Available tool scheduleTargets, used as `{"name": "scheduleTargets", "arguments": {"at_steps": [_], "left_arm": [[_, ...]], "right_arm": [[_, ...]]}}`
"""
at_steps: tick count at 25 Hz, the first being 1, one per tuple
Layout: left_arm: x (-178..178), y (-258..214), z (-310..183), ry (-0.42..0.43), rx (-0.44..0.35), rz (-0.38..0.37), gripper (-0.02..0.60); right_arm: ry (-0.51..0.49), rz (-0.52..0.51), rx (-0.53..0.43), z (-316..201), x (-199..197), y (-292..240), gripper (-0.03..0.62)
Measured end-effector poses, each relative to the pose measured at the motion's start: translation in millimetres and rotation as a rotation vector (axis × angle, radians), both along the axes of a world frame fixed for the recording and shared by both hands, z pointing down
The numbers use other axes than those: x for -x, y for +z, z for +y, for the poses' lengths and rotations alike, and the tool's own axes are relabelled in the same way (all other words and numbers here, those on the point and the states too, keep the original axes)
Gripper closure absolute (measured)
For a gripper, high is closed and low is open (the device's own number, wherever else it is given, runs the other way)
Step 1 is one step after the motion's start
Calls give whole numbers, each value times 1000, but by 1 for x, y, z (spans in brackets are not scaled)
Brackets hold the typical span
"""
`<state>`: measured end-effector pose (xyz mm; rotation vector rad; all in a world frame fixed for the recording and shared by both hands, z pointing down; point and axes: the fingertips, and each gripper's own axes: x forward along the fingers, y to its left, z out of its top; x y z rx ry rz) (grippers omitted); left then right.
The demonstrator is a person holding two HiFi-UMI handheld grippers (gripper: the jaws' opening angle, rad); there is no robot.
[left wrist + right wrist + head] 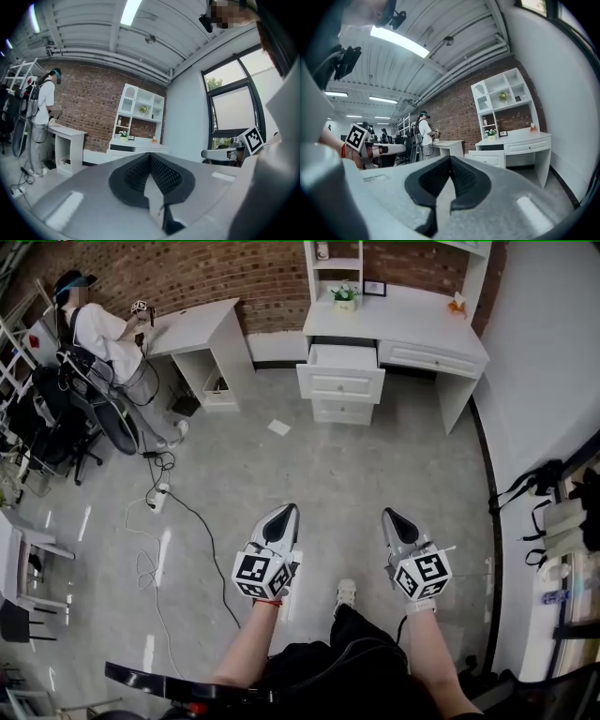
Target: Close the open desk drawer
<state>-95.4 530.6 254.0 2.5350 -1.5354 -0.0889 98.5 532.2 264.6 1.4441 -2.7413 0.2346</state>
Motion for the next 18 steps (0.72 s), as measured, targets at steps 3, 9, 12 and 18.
{"name": "scheduleTargets", "arguments": {"at_steps": [3,9,12,18], "left_arm": [[-4,2,-24,-18,12,-2,578],[-13,-1,-74,-46,8,-13,578],[-14,-2,-92,-59,2,-21,578],[-19,-1,-119,-82,-11,-10,578]], "right_arm": [[5,-9,19,-26,-11,5,593],[-3,-37,35,-79,-27,11,592],[-27,-42,31,-99,-26,10,592],[-29,-36,27,-130,-35,14,592]]}}
